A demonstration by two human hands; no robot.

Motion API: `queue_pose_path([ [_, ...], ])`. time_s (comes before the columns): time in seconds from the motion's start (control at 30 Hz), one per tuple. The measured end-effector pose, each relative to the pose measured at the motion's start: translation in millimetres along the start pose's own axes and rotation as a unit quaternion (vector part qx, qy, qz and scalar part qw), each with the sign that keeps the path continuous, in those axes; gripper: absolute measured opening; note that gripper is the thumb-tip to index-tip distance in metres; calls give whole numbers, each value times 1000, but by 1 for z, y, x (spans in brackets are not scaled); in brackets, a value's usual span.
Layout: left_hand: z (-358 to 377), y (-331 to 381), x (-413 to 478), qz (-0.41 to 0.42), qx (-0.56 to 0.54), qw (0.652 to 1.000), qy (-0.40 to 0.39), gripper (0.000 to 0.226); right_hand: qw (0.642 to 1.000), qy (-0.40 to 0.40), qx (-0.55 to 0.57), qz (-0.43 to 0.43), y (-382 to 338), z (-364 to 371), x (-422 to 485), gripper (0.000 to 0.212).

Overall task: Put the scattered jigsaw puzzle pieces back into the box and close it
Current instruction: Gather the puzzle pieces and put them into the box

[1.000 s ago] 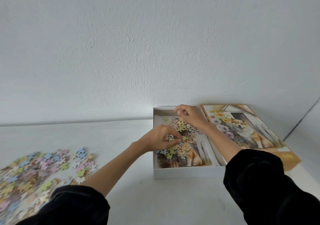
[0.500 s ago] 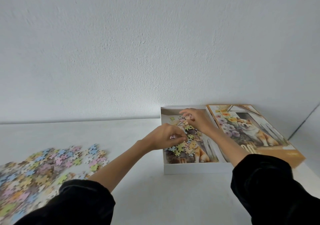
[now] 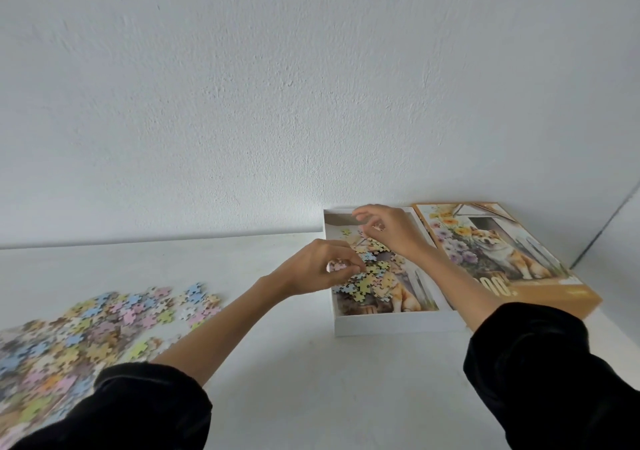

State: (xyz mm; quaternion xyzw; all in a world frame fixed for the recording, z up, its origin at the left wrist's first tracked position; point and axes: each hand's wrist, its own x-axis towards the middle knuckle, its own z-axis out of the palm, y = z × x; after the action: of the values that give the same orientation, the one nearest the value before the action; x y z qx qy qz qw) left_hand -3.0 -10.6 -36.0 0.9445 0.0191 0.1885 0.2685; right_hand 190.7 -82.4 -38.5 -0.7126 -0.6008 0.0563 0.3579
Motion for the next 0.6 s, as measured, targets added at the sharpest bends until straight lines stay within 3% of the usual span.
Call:
queue_pose_path([
  [0.33,-60,-1,-103,-44,27,997,58,18,998,-1,54,-39,-102,47,-2,28],
  [0.6,-112,-16,-212,-101,98,988,65,31,995,-15,81,-55,-195,129,-18,26],
])
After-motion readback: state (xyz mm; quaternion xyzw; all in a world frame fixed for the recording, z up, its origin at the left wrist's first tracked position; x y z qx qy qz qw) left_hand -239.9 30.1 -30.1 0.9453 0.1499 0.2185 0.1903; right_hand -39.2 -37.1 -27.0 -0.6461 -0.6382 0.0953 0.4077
